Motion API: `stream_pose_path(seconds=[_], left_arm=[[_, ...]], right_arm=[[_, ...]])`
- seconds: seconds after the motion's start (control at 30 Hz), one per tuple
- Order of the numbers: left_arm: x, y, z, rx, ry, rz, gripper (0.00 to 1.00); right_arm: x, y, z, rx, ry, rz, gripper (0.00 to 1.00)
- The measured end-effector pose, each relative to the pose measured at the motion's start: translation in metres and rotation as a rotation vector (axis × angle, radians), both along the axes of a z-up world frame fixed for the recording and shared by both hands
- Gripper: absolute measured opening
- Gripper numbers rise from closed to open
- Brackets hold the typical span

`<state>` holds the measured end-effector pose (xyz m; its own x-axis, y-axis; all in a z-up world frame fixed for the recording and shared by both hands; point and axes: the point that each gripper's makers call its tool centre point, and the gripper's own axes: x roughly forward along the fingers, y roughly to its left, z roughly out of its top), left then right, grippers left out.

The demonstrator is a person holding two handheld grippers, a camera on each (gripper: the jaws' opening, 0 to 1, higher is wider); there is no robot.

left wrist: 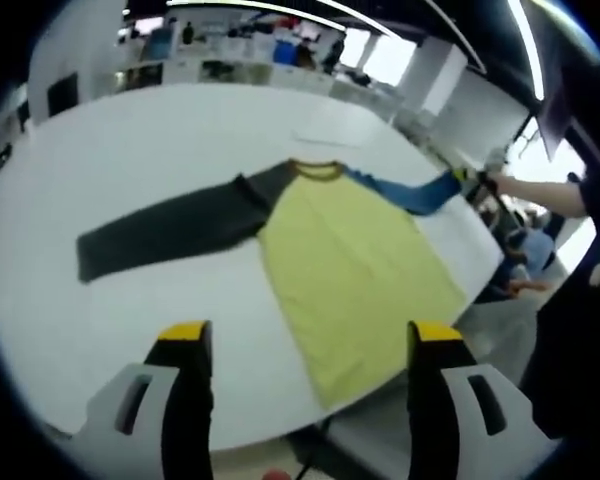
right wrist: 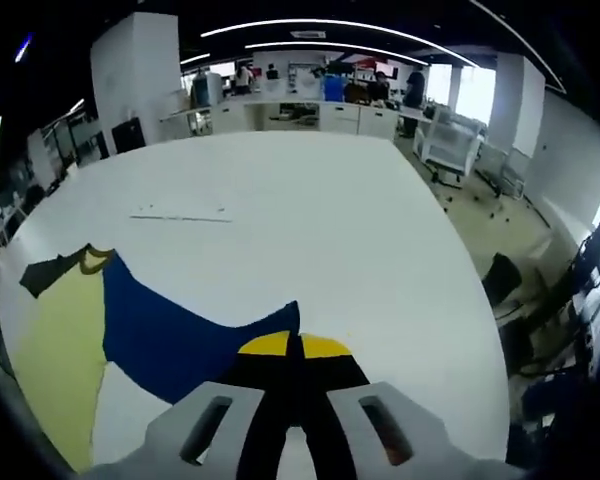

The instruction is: Fold the garment on the visible template until the final outline fits inside the template.

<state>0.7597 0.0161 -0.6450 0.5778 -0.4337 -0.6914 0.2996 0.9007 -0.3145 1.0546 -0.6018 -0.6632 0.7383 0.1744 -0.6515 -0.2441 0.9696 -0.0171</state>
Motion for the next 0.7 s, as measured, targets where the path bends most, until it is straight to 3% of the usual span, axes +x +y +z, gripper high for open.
stream_pose_path(seconds=[0.4,0.53,0.7], left_arm=[[-0.021,0.005,0.016,-0.038,-0.060,0.019,0.73],[-0.032,-0.004,0.015,-0.050,-0.063,-0.004,0.73],[-0.044,-0.011,0.014,-0.042,-0.060,-0.034,0.75]], right_arm=[[-0.017,0.100,0.066,0.080,-0.088,0.135,0.02],[-0.025,0.140,0.094,0.111,-0.126,0.180,0.02],[-0.025,0.170,0.113,0.129,-0.146,0.219,0.02]])
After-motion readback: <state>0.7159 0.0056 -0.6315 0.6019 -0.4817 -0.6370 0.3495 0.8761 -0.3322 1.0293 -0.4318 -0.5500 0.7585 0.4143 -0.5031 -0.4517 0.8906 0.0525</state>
